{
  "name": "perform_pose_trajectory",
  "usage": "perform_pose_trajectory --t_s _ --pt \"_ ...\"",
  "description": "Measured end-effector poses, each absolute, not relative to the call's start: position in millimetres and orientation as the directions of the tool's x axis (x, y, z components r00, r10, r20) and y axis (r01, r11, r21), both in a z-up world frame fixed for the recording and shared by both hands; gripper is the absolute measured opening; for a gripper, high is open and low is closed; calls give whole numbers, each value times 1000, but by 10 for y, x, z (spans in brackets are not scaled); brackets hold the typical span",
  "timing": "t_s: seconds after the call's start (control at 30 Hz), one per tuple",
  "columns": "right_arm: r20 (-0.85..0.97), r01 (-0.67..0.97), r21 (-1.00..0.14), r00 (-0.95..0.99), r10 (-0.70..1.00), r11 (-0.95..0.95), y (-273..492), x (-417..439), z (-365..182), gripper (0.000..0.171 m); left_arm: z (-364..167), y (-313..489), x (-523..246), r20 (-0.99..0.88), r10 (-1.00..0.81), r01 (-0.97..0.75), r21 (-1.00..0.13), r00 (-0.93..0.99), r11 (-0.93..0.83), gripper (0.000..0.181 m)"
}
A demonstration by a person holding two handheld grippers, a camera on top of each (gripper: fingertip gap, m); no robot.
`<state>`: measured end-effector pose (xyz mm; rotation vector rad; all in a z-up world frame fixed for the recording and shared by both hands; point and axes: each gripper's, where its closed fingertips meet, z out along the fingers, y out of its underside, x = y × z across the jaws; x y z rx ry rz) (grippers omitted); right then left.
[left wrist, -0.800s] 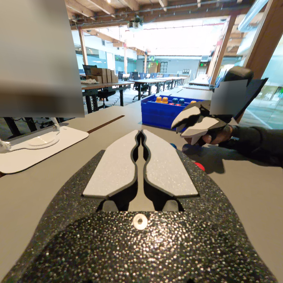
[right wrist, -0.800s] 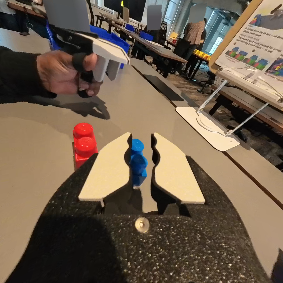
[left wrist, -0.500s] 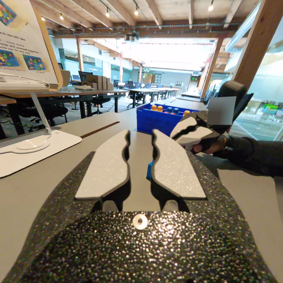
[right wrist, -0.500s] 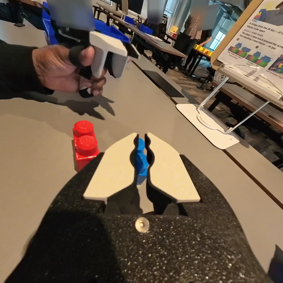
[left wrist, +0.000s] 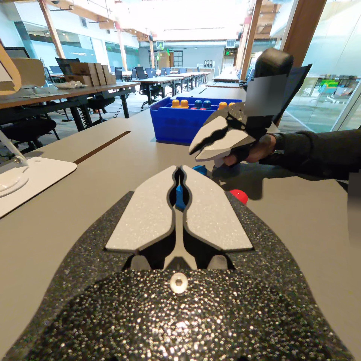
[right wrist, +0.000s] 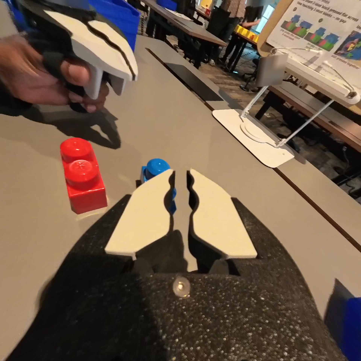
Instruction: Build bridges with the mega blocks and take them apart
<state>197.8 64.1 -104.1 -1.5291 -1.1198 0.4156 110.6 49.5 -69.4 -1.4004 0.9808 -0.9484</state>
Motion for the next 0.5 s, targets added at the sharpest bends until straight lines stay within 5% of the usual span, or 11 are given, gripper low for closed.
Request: perform_pose_trajectory --t_s 0.5 --pt "162 511 -857 395 904 -70 567 1900 -1435 42 -813 531 1121 93 -942 -71 -990 324 -122 0"
